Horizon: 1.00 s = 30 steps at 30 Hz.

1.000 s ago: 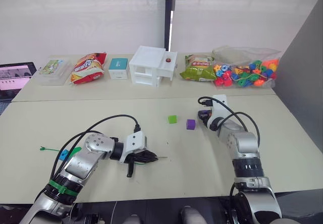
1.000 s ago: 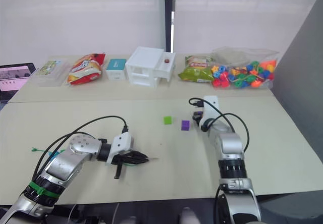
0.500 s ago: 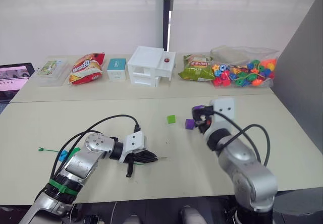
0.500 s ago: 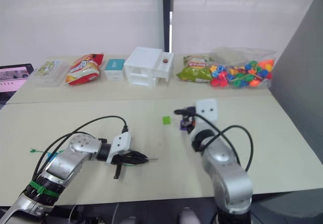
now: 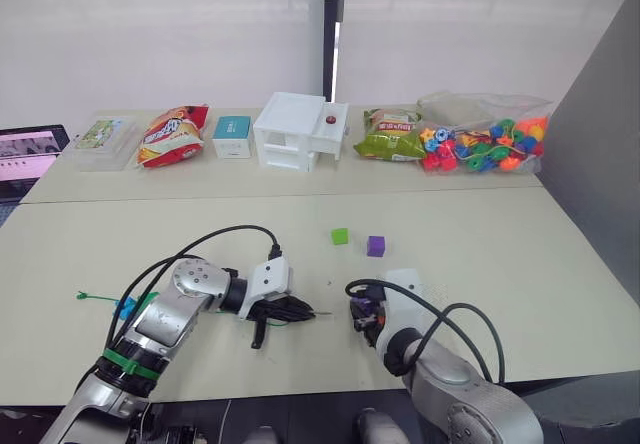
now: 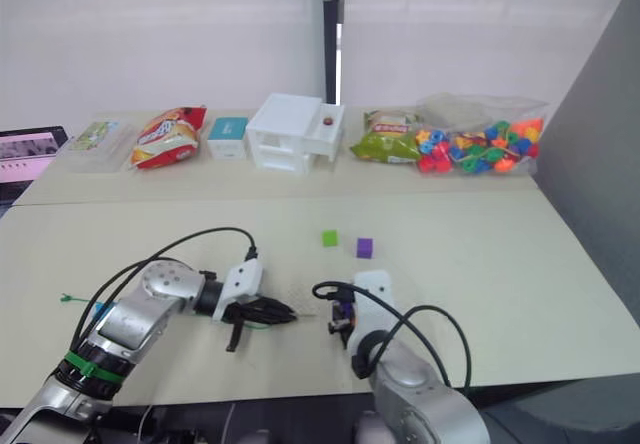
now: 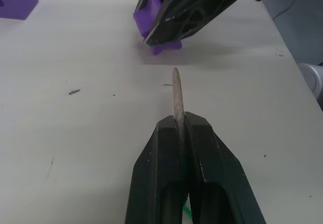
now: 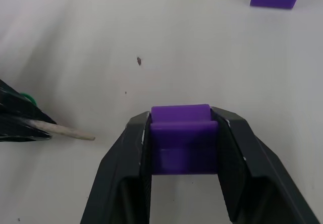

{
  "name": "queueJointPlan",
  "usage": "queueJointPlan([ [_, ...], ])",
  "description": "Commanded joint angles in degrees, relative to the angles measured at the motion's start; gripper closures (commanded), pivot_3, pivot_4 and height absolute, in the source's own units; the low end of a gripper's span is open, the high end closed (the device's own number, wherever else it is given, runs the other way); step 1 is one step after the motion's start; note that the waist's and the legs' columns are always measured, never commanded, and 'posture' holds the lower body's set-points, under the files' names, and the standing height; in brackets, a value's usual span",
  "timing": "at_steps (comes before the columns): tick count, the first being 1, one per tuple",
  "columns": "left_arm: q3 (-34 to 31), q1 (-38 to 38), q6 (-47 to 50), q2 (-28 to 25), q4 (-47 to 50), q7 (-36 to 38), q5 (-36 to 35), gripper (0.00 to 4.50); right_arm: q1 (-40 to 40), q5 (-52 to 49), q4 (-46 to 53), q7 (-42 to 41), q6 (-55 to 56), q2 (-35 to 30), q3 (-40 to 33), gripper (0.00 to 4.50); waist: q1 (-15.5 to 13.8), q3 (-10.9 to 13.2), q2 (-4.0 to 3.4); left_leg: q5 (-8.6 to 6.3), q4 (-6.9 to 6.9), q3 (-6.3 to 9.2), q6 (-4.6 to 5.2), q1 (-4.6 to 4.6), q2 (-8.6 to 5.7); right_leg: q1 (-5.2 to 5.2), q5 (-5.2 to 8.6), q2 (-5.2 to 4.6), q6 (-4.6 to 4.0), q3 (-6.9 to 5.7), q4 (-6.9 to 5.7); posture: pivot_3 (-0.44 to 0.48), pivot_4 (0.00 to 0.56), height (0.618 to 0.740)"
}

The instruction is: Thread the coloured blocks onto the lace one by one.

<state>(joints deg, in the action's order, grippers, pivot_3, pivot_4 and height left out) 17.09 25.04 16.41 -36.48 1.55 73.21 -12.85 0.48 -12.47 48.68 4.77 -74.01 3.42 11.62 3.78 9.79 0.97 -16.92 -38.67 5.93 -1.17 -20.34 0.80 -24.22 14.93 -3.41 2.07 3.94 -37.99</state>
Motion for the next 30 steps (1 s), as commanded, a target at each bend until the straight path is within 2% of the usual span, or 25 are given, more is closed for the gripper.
queueJointPlan([
  [1,-0.4,0.9,0.1,-0.1,1.9,0.0,-0.3,4.50,-0.5,-1.4,-2.7,-1.9,1.7,1.2,-1.0,3.33,0.0,0.0,0.02,0.00,0.00,0.00,0.00,0.03,0.00,0.04,0.00,0.00,0.00,0.00,0.02,0.000,0.150,0.740],
  [4,-0.4,1.0,0.2,0.1,2.0,-0.4,-0.2,4.50,0.0,-0.9,-2.3,-2.6,3.2,0.1,-0.7,3.33,0.1,0.0,0.01,0.00,0.00,0.00,0.00,0.04,0.01,0.04,0.00,0.01,0.01,0.00,0.01,0.000,0.150,0.740],
  [6,-0.5,1.0,0.4,0.2,2.2,-0.6,-0.3,4.50,0.8,-1.0,-1.0,-3.2,3.9,-0.4,-1.6,2.30,0.1,0.0,0.01,0.00,0.00,0.00,0.00,0.04,0.01,0.03,0.00,0.01,0.01,0.00,0.01,0.000,0.150,0.740],
  [12,-0.8,0.7,1.2,0.1,2.9,-1.3,-0.4,4.50,9.0,-5.5,5.1,-9.1,0.6,-3.1,-6.4,0.23,0.0,0.0,0.00,0.00,0.00,0.01,0.00,0.01,0.00,0.01,0.00,0.01,0.01,0.00,-0.01,0.000,0.150,0.740],
  [13,-0.8,0.7,1.4,0.1,3.1,-1.6,-0.4,4.50,10.4,-7.4,5.3,-12.1,0.5,-5.0,-7.4,0.11,0.0,0.0,0.01,0.00,0.00,0.02,0.00,0.01,0.00,0.01,0.00,0.01,0.01,-0.01,-0.01,0.000,0.150,0.740],
  [19,-1.0,0.4,2.0,0.5,3.5,-3.1,-0.3,4.50,13.1,-16.3,-2.3,-35.5,11.6,-24.1,-11.9,0.11,-0.4,0.0,0.02,-0.01,0.00,-0.01,0.01,-0.01,-0.05,0.10,0.00,-0.04,0.01,-0.01,0.14,0.000,0.150,0.740],
  [22,-1.1,0.0,2.2,0.5,3.9,-3.7,-0.6,4.50,15.0,-17.6,-9.0,-47.4,19.3,-33.7,-10.5,0.11,-0.4,0.0,0.03,-0.01,-0.01,-0.04,0.01,-0.04,-0.02,0.16,0.01,0.00,0.02,-0.01,0.35,0.000,0.150,0.740],
  [26,-1.3,-1.2,2.1,0.2,4.6,-4.2,-0.5,4.50,21.2,-9.4,-22.1,-66.2,36.9,-46.6,-0.4,0.11,-0.2,0.1,0.00,-0.01,-0.04,-0.17,0.03,-0.02,-0.01,0.17,0.02,-0.02,0.03,0.04,0.41,0.000,0.150,0.740],
  [30,-1.4,-1.9,2.4,0.0,5.5,-4.5,-0.6,4.50,28.0,-0.4,-33.3,-76.0,52.7,-50.1,8.6,0.11,-0.1,0.1,0.00,-0.01,-0.05,-0.15,0.03,-0.02,0.02,0.16,0.02,0.01,0.03,0.02,0.37,0.000,0.150,0.740],
])
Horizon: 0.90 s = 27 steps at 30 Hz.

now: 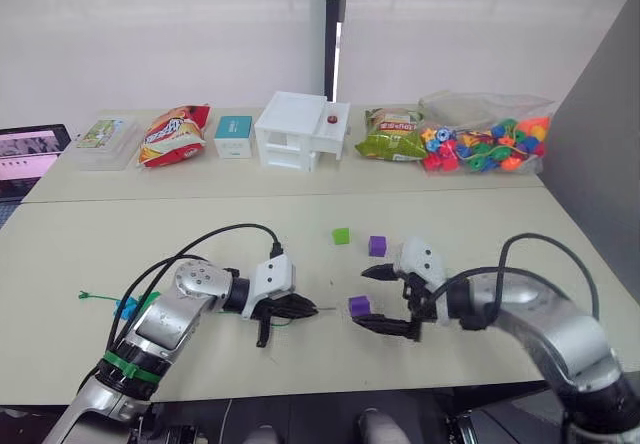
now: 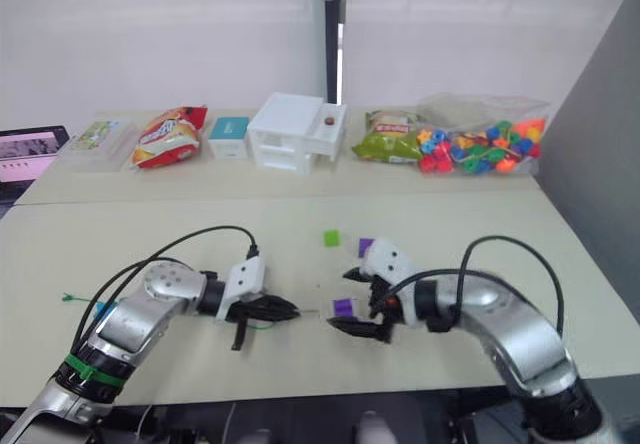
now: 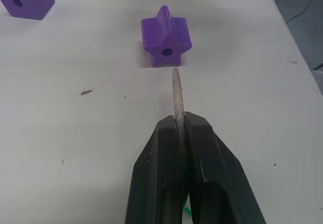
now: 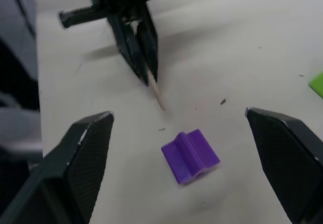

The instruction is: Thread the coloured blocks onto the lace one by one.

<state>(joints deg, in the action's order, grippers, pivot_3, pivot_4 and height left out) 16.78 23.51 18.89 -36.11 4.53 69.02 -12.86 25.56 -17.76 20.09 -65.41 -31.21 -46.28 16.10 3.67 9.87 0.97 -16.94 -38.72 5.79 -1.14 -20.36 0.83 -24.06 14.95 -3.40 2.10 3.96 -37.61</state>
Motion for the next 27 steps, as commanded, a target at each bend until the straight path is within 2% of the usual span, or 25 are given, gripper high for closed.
queueJointPlan([
  [1,-1.1,-0.5,0.0,-0.4,2.8,-0.4,-0.7,4.50,4.2,6.0,-7.2,-6.8,12.3,0.1,5.2,0.11,0.0,0.0,0.00,0.00,0.00,0.00,0.00,-0.01,0.00,-0.01,0.00,0.00,0.00,0.00,-0.02,0.000,0.150,0.740],
  [5,-1.4,-1.5,1.6,-0.7,5.1,-0.9,-1.5,4.50,8.6,10.0,-16.5,-9.9,21.0,2.9,7.9,0.11,-0.2,0.0,0.01,0.00,-0.03,0.00,0.00,-0.06,-0.02,-0.06,-0.01,-0.04,-0.01,0.01,-0.05,0.000,0.150,0.740],
  [9,-1.7,-2.4,3.3,-1.2,7.9,-1.4,-2.2,4.50,9.8,11.5,-22.1,-11.0,25.1,5.5,8.4,0.11,-0.9,0.0,0.01,0.00,-0.04,0.02,0.00,-0.07,-0.03,-0.08,-0.02,-0.07,-0.01,0.01,-0.11,0.000,0.150,0.740],
  [12,-1.9,-2.9,4.0,-1.7,9.1,-1.9,-2.1,4.50,9.3,12.3,-24.9,-11.6,27.3,6.6,8.2,0.86,-1.2,0.0,0.00,0.00,-0.05,0.02,-0.01,-0.06,-0.03,-0.08,-0.02,-0.07,-0.02,0.01,-0.13,0.000,0.150,0.740],
  [18,-1.6,-3.7,4.7,-2.7,10.6,-3.1,-1.1,4.50,8.4,12.0,-26.1,-11.0,26.4,8.4,6.7,2.96,-1.2,0.0,0.00,0.00,-0.05,0.03,-0.01,-0.05,-0.03,-0.09,-0.02,-0.07,-0.02,0.01,-0.15,0.000,0.150,0.740],
  [19,-1.5,-3.7,5.0,-2.8,10.8,-3.5,-0.7,4.50,8.2,11.9,-25.9,-10.7,25.9,8.7,6.5,3.13,-1.2,0.0,0.00,0.00,-0.04,0.03,-0.01,-0.05,-0.03,-0.09,-0.02,-0.07,-0.02,0.01,-0.15,0.000,0.150,0.740],
  [27,0.8,-0.7,8.1,-2.3,11.5,-5.9,1.6,4.50,6.5,12.2,-20.4,-8.8,19.5,8.6,6.0,3.14,-1.2,0.0,0.00,0.00,-0.06,0.04,-0.01,-0.02,-0.04,-0.09,-0.02,-0.06,-0.02,0.01,-0.31,0.000,0.150,0.740],
])
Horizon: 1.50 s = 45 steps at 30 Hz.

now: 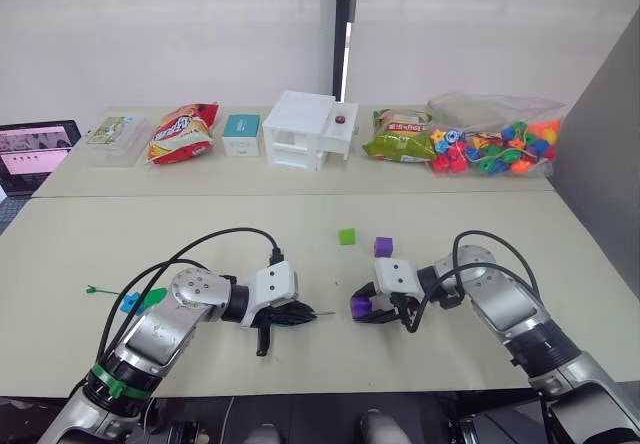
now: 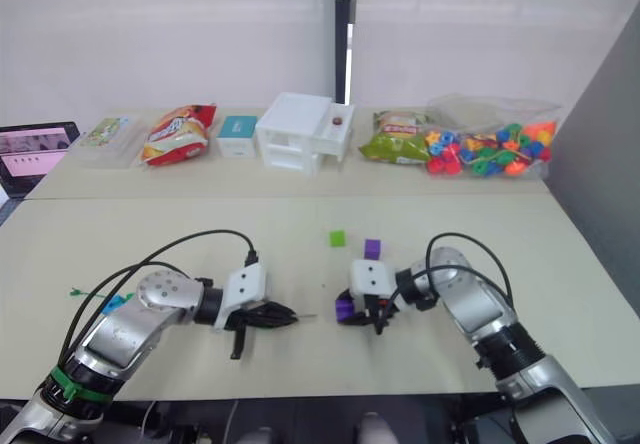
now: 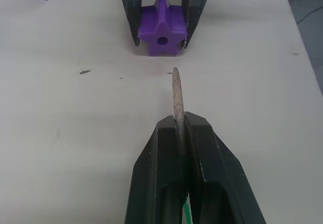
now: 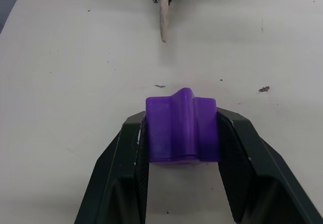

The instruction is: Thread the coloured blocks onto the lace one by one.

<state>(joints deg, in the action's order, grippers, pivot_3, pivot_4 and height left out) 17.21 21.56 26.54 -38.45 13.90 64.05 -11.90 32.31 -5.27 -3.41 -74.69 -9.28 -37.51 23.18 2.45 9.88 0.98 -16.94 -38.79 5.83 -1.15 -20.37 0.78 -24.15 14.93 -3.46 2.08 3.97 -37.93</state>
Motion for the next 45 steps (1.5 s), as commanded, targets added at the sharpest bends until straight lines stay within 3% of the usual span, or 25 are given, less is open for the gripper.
queueJointPlan([
  [1,0.8,1.7,0.8,0.4,2.0,-1.1,1.0,4.50,-0.3,-0.1,3.6,0.6,-3.2,-0.3,-0.9,3.14,0.0,0.0,0.00,0.00,0.00,0.00,0.00,0.01,0.00,0.00,0.00,0.00,0.00,0.00,-0.01,0.000,0.150,0.740],
  [45,8.1,9.1,17.7,0.4,7.4,-4.4,2.9,4.50,-1.2,2.0,12.1,4.6,-12.6,0.4,0.5,3.14,0.0,0.0,0.00,0.00,-0.04,0.02,0.00,0.00,-0.01,0.01,0.00,0.01,0.00,-0.01,-0.05,0.000,0.150,0.740],
])
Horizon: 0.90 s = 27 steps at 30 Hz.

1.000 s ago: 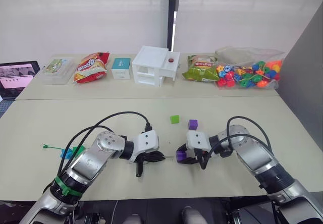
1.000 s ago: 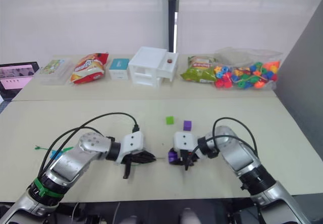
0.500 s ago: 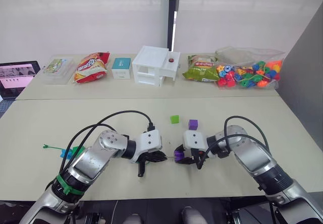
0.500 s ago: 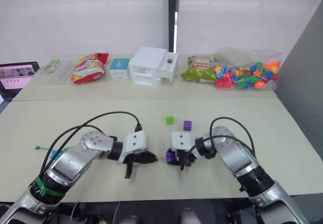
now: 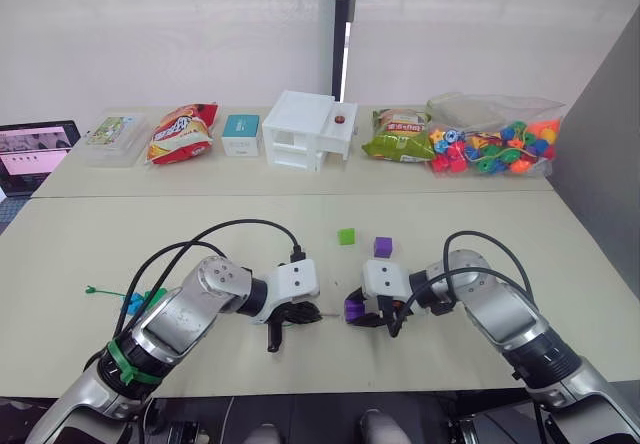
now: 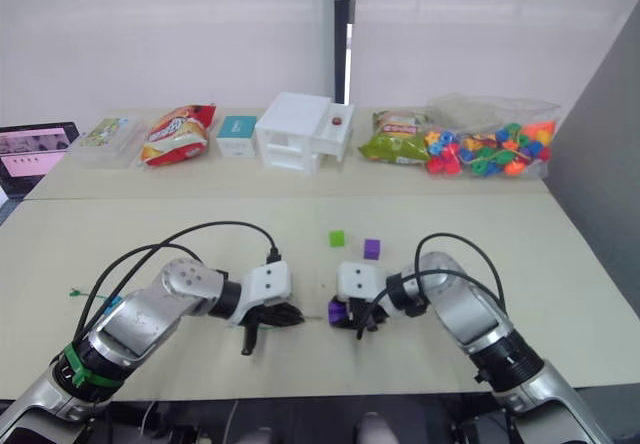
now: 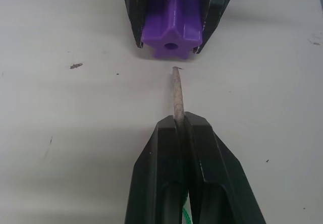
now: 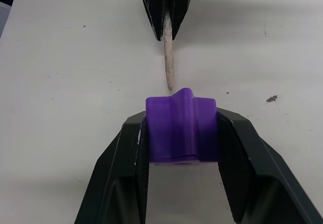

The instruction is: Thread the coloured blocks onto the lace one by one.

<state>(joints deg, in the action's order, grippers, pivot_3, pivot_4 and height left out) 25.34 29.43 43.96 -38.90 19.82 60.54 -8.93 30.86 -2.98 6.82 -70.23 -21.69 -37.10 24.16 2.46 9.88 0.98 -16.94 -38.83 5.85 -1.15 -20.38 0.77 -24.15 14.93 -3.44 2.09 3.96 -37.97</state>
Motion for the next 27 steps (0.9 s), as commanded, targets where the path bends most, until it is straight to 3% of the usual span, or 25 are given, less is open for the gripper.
queueJointPlan([
  [1,0.1,1.3,0.3,1.1,1.4,-1.0,-0.2,4.50,0.2,-0.3,1.9,0.2,-0.2,0.0,-0.5,3.14,0.0,0.0,0.00,0.00,0.00,0.00,0.00,0.00,0.00,0.00,0.00,0.00,0.00,0.00,0.00,0.000,0.150,0.740],
  [27,0.7,1.2,-1.5,2.9,0.9,-1.8,-1.0,4.50,-0.5,-0.5,3.6,0.4,-1.9,-0.4,-0.2,3.14,0.0,0.0,0.00,0.00,-0.02,0.01,0.00,0.00,-0.01,0.01,0.00,0.00,0.00,0.00,-0.01,0.000,0.150,0.740],
])
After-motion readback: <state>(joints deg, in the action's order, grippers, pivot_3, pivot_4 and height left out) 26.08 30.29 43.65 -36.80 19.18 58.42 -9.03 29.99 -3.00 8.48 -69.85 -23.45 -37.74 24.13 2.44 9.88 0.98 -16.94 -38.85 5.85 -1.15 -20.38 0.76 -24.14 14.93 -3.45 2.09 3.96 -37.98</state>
